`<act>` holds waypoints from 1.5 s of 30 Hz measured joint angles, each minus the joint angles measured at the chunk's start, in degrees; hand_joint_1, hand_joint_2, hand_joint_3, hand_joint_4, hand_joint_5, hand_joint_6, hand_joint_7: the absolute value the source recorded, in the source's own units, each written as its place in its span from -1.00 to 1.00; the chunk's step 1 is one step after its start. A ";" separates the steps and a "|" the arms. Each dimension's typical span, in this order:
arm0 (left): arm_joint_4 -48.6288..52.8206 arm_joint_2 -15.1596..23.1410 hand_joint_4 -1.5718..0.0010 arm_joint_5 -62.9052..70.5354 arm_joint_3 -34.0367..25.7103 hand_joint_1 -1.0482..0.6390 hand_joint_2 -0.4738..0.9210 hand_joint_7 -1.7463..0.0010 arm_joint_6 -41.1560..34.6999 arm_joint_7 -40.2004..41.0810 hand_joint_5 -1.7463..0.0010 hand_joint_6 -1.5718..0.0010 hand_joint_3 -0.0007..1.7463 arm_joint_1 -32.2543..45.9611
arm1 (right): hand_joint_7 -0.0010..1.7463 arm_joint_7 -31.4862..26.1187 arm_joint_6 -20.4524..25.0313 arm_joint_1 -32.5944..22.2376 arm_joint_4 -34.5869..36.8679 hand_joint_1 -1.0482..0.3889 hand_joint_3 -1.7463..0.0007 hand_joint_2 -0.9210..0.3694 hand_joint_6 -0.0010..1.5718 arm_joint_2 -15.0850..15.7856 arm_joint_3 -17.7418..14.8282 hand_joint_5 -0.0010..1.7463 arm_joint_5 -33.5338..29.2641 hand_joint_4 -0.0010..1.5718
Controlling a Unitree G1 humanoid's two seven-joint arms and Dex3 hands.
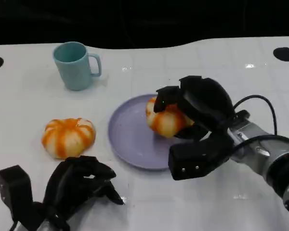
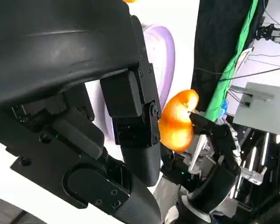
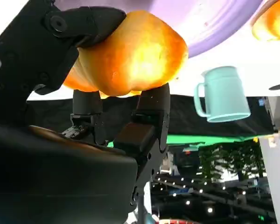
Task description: Grasp the bread from the table and place it into the plate.
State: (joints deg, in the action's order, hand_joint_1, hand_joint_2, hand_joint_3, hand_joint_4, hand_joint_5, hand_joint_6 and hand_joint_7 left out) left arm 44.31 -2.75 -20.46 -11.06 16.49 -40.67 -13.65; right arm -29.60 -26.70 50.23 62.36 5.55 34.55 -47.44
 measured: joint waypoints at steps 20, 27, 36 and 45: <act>-0.21 0.00 -1.00 -0.02 0.02 -1.00 0.69 0.74 0.04 0.00 0.30 -1.00 -1.00 0.64 | -1.00 8.05 -0.94 0.32 1.48 -0.40 0.87 -1.00 -0.47 -1.08 -0.14 -0.74 1.65 -0.75; -0.26 -0.01 -1.00 -0.04 0.03 -1.00 0.69 0.74 0.03 0.00 0.30 -1.00 -1.00 0.65 | -1.00 15.66 -0.54 -0.47 -3.73 -0.49 0.85 -1.00 -0.62 0.76 -1.46 -0.77 4.48 -0.88; -0.28 -0.01 -1.00 -0.04 0.04 -1.00 0.69 0.74 0.03 0.00 0.30 -1.00 -1.00 0.65 | -0.99 22.43 1.23 -3.70 -10.70 -0.51 0.89 -1.00 -0.62 3.57 -2.78 -0.72 5.92 -0.83; -0.41 -0.11 -1.00 0.03 0.41 -1.00 0.70 0.74 0.31 0.40 0.29 -1.00 -1.00 0.65 | -0.93 19.65 -3.22 -8.95 -16.80 -0.22 0.99 -0.96 -0.40 6.95 -5.45 -0.55 7.80 -0.59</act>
State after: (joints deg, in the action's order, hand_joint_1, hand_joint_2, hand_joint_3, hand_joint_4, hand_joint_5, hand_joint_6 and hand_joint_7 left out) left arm 43.90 -2.86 -20.43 -10.65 16.80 -40.27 -13.00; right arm -9.95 -29.92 41.28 45.56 12.50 29.11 -39.65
